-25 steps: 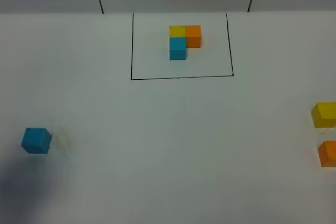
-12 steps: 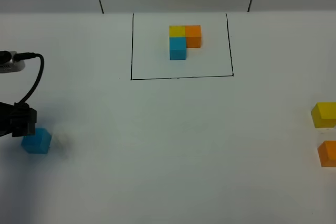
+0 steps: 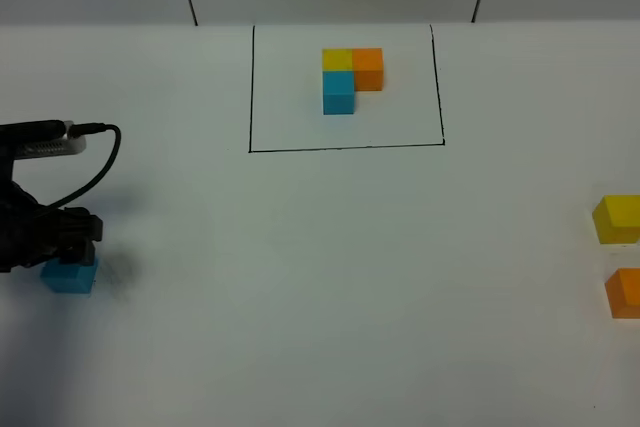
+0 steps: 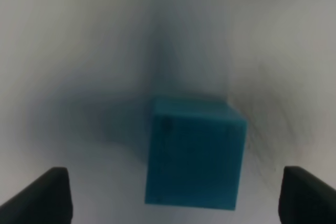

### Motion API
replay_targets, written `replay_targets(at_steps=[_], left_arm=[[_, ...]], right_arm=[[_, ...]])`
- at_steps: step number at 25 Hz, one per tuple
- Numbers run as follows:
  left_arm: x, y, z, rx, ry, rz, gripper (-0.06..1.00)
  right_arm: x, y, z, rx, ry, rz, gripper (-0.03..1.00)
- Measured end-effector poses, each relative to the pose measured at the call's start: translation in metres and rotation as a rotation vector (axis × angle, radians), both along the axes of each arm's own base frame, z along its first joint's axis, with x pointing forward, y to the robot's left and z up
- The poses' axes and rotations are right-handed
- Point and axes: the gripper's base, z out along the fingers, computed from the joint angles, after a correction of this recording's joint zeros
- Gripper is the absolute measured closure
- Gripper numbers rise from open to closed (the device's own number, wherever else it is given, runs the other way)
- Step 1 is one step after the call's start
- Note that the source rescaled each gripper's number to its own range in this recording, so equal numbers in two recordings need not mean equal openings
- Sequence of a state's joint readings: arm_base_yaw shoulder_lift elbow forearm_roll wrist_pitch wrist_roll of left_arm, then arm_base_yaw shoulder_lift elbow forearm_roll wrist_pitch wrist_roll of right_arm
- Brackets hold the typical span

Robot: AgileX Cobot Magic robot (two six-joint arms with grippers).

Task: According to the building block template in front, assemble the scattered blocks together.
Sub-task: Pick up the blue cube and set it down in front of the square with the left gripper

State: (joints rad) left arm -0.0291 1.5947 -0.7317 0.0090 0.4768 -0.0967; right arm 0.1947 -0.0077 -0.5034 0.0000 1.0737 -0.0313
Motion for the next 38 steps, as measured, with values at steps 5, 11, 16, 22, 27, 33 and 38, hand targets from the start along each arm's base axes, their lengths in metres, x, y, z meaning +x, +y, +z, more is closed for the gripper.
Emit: replay_targets(at_steps=[5, 11, 16, 22, 27, 33, 38], left_arm=[[0.007, 0.000, -0.019, 0.001, 0.016, -0.006, 0.25], [0.013, 0.000, -0.039, 0.002, 0.041, -0.007, 0.28], [0.016, -0.001, -0.040, 0.002, 0.021, -0.012, 0.94], [0.033, -0.026, -0.024, 0.019, -0.014, -0.199, 0.92], [0.043, -0.094, 0.002, 0.025, -0.067, -0.700, 0.92], [0.018, -0.183, 0.031, -0.003, -0.103, -1.334, 0.92], [0.008, -0.232, 0.044, -0.014, -0.143, -1.506, 0.92]], right_arm=[[0.000, 0.000, 0.000, 0.000, 0.000, 0.000, 0.97], [0.000, 0.000, 0.000, 0.000, 0.000, 0.000, 0.97], [0.000, 0.000, 0.000, 0.000, 0.000, 0.000, 0.97], [0.000, 0.000, 0.000, 0.000, 0.000, 0.000, 0.97], [0.000, 0.000, 0.000, 0.000, 0.000, 0.000, 0.97], [0.000, 0.000, 0.000, 0.000, -0.001, 0.000, 0.97], [0.000, 0.000, 0.000, 0.000, -0.001, 0.000, 0.97]])
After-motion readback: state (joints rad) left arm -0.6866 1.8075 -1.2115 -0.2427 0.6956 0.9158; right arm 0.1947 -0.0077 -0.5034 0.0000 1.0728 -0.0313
